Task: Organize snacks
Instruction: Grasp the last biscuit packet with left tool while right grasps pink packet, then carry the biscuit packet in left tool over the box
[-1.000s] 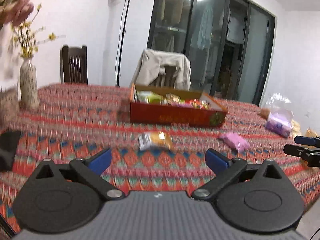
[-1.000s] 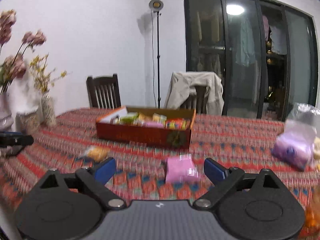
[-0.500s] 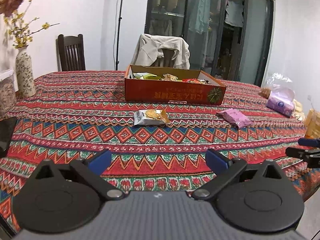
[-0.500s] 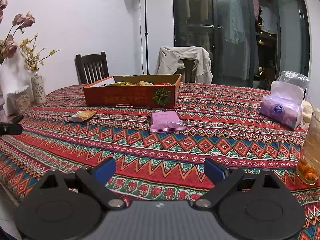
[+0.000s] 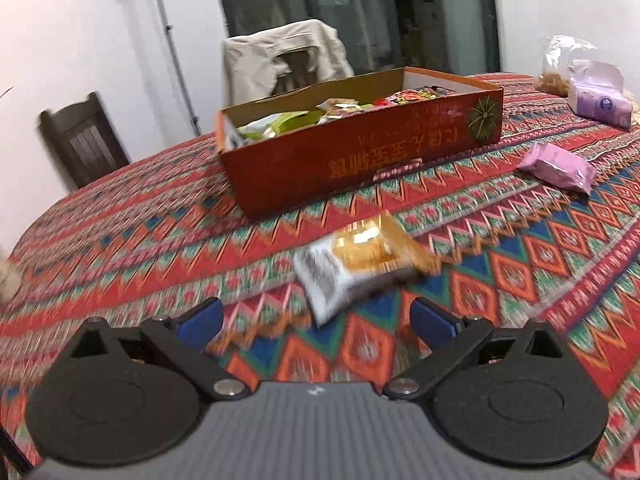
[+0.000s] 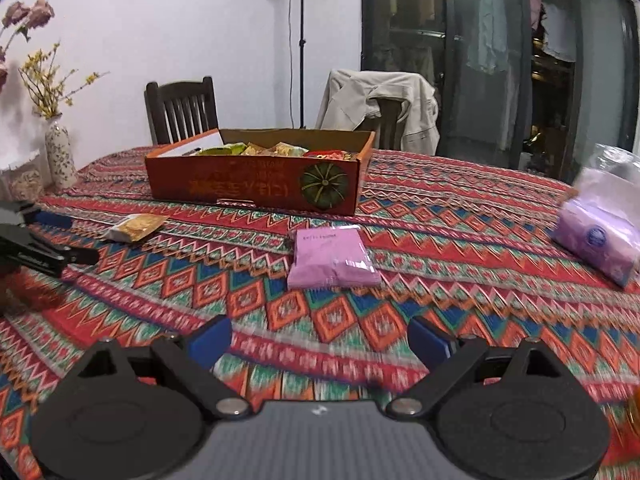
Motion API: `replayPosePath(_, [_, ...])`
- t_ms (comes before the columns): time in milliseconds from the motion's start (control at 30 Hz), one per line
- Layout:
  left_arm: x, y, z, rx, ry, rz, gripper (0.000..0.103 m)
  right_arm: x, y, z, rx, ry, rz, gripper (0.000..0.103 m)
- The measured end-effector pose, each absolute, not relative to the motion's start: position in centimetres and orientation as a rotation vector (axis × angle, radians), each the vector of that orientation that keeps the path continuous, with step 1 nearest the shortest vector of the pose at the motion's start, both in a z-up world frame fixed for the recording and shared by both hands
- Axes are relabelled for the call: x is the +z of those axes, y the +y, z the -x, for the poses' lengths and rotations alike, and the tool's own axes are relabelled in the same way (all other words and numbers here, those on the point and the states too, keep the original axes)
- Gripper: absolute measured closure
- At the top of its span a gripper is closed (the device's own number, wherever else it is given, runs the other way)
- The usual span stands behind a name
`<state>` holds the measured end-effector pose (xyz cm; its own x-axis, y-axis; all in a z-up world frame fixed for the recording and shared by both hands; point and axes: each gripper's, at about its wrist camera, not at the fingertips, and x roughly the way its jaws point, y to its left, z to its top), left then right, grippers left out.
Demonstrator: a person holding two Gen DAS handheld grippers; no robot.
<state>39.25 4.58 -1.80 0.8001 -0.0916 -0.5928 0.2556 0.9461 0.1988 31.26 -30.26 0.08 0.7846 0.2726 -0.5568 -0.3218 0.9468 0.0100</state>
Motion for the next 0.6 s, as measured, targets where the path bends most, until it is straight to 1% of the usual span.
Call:
replayPosePath(167, [-2.2,3.8,-43.2,-0.26,0.622,-0.294,0.002,0.0,-28.2,-36.8,0.361,0.621,0.112,0.008])
replayPosePath(400, [-2.6,3.1,-45.8,-0.331,0.622,-0.248,0.003,-1.2,-25.8,-43.5,0.372,0.684,0.142,0.009])
replayPosePath(433, [-2.6,3.1,-46.0,-0.339,0.628,-0.23,0.01,-1.4,-25.7,-44.0,0.37,0.689,0.138,0.009])
replayPosePath(467, [-2.5,3.2,-46.1,-0.351,0.635,-0.207,0.024,-1.6,-25.6,-44.4,0.371,0.695,0.133,0.01])
replayPosePath(500, [-2.4,3.3,-46.1,-0.369,0.643,-0.176,0.033,-1.8,-25.5,-44.7,0.372,0.699,0.127,0.012])
replayPosePath(533, [-2.3,3.4,-46.0,-0.377,0.649,-0.148,0.051,-2.0,-25.5,-44.9,0.373,0.7,0.12,0.013])
replayPosePath(567, [-2.2,3.3,-45.8,-0.367,0.648,-0.142,0.056,-2.2,-25.6,-44.9,0.375,0.702,0.111,0.016])
replayPosePath(600, [-2.1,3.1,-45.4,-0.351,0.65,-0.151,0.056,-2.3,-25.7,-44.9,0.374,0.703,0.101,0.019])
